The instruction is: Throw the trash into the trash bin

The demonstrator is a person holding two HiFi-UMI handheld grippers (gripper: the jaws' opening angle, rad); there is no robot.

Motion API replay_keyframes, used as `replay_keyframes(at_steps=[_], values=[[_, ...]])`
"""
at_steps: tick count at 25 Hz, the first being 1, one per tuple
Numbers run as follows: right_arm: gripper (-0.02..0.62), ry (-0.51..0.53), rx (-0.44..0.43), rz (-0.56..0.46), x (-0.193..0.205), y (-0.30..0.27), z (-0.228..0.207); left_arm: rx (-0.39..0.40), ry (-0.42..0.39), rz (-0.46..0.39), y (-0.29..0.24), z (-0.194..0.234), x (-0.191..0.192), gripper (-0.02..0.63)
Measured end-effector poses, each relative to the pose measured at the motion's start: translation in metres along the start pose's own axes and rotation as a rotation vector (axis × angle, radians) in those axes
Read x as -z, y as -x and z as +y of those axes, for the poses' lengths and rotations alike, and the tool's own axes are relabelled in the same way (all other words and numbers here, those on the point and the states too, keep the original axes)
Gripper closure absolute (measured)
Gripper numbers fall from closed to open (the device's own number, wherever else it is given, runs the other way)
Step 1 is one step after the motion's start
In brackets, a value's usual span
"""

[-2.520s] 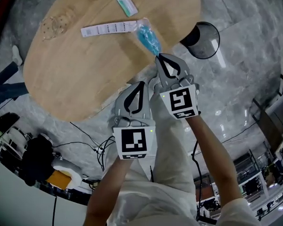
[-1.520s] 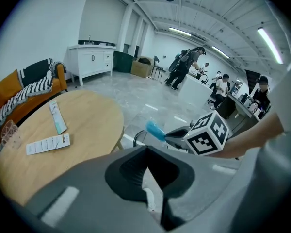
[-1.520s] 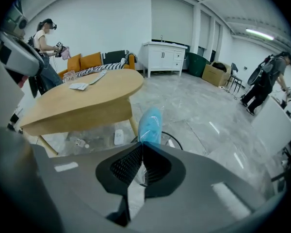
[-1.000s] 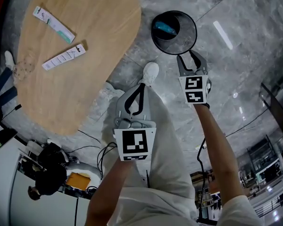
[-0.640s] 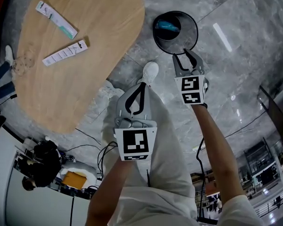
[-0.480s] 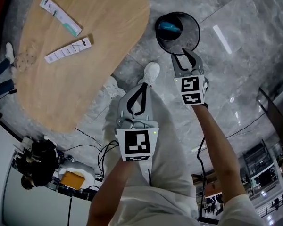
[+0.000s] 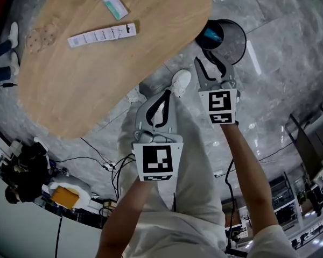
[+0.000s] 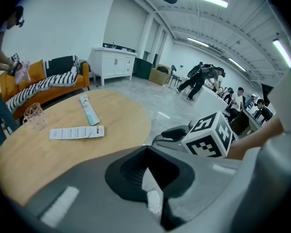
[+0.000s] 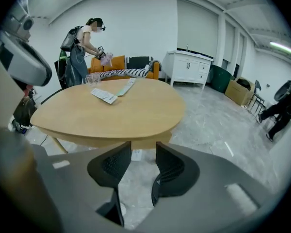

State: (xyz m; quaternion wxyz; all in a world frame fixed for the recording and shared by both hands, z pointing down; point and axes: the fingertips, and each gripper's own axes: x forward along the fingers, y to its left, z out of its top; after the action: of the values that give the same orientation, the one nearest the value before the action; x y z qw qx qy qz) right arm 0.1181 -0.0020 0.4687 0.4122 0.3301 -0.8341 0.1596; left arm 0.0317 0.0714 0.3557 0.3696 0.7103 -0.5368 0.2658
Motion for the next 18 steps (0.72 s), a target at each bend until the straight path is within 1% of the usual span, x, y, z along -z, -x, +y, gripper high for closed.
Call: replay_keyframes(at_steps=[3,7,10,14,16,18], values=[[0.408,0.041,-0.034,-0.035,-0.025,-0.007,0.022,-0.028,0.039,-0.010,0.008,0.022,0.007,0.606],[0.396,0.161,-0.094,-0.064,-0.055,-0.016,0.052,-0.045,0.082,-0.031,0.022,0.039,0.012,0.606],[0.387,0.208,-0.129,-0.070,-0.077,-0.032,0.075,-0.057,0.108,-0.049,0.034,0.063,0.010,0.606],[0.376,0.257,-0.150,-0.076,-0.102,-0.051,0.095,-0.064,0.105,-0.080,0.045,0.092,0.003,0.606],[0.371,0.296,-0.153,-0.067,-0.109,-0.061,0.103,-0.071,0.120,-0.093,0.050,0.103,0.005,0.606],[0.358,0.328,-0.158,-0.057,-0.116,-0.072,0.110,-0.071,0.144,-0.089,0.054,0.113,0.011,0.606]])
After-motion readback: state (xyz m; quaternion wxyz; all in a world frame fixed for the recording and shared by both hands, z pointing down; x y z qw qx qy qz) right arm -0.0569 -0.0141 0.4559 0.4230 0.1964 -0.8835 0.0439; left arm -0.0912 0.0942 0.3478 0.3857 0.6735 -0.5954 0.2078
